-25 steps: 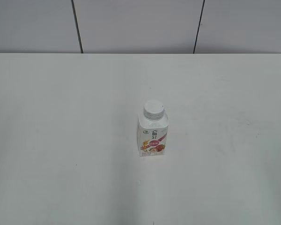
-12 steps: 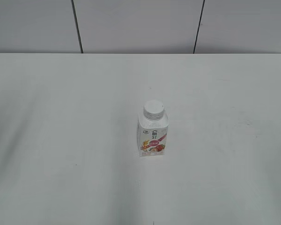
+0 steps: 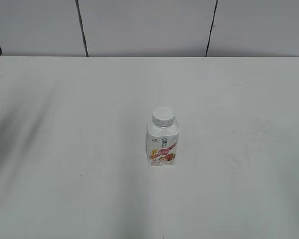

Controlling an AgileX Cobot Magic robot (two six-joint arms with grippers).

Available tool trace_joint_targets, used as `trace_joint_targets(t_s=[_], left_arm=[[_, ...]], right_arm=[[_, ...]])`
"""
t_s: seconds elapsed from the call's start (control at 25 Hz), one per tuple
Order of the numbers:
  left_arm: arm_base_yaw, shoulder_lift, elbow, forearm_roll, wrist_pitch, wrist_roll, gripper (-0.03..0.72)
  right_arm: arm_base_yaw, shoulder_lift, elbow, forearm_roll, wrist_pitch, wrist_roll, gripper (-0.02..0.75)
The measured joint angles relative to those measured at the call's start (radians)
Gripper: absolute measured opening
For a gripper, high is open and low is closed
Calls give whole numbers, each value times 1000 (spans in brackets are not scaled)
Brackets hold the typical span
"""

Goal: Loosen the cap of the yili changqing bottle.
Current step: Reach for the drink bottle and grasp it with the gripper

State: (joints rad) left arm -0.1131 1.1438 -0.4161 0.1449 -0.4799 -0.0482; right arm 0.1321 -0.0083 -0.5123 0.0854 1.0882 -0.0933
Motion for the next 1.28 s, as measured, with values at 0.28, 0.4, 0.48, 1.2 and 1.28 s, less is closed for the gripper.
trace_joint_targets(t_s=[0.28, 0.4, 0.48, 1.2, 1.28], left_arm=[[0, 224, 0, 8, -178, 0, 416], [0, 314, 0, 51, -240, -9, 411], [0, 365, 0, 82, -272, -33, 410], [1, 645, -202, 1034, -426, -477, 408], [1, 680, -223, 1155, -471, -480, 422]], right_arm=[[0, 0, 0, 0, 0, 0, 574], [0, 0, 0, 0, 0, 0, 574], [0, 0, 0, 0, 0, 0, 574], [0, 0, 0, 1, 0, 0, 574], [0, 0, 0, 1, 0, 0, 574]])
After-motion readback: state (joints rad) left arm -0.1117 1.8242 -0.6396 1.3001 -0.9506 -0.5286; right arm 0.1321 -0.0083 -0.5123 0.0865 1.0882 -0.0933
